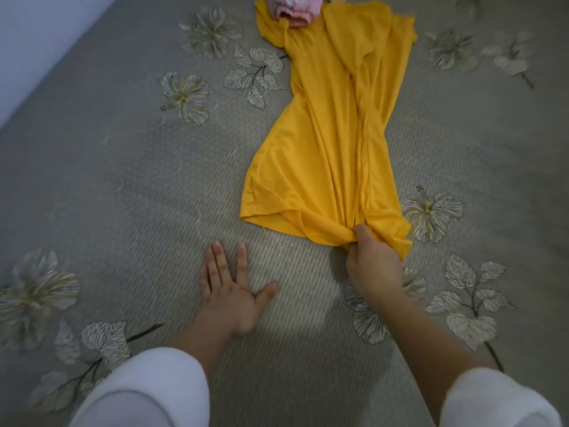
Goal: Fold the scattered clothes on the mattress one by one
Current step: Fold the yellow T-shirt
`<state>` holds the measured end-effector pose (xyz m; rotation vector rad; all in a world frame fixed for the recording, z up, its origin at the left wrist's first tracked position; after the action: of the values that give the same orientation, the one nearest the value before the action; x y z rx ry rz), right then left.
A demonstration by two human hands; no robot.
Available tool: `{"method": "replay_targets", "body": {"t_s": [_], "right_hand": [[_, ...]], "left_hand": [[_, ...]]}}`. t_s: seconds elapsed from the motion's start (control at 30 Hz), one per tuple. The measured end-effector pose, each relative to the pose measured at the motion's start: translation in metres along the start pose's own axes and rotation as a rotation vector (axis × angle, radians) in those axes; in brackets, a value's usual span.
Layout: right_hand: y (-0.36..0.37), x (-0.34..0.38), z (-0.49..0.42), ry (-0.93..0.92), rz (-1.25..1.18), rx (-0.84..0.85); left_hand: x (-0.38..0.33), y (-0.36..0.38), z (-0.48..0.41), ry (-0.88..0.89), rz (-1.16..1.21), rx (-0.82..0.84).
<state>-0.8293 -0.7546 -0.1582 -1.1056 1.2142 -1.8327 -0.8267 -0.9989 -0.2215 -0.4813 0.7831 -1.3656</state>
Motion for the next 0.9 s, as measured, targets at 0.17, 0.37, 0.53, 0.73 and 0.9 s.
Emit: {"method": "replay_targets", "body": {"t_s": [0.17, 0.37, 0.53, 0.73, 0.9], "right_hand": [[0.015, -0.017, 0.069, 0.121, -0.229, 0.151], [0.022, -0.018, 0.171, 0.181, -0.629, 0.723], [-0.023, -0.063, 0.212, 0.253, -0.631, 0.703], [-0.014, -0.133, 0.272, 0.133, 0.188, 0.790], [0.024, -0.170, 0.324, 0.210, 0.229, 1.095]], "left_hand": [[-0.012, -0.015, 0.033, 0.087, 0.122, -0.348], [-0.050, -0.010, 0.066, 0.477, -0.180, -0.390], [-0.066, 0.032, 0.128, 0.800, -0.530, -0.057], [-0.081, 0.102, 0.191, 0.587, -0.264, 0.440], [-0.058, 0.162, 0.217, 0.470, -0.304, 0.799]]}}
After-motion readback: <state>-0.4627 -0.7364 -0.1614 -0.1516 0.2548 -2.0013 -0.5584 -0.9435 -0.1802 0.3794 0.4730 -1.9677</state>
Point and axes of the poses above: each hand's wrist, its own z-axis away from the middle knuckle, its own y-axis out of the palm, x = y × z, the point moved 8 cm from there along -z, towards the middle knuckle, and after that the axes turned 2 degrees about -x, right-handed, at the moved point
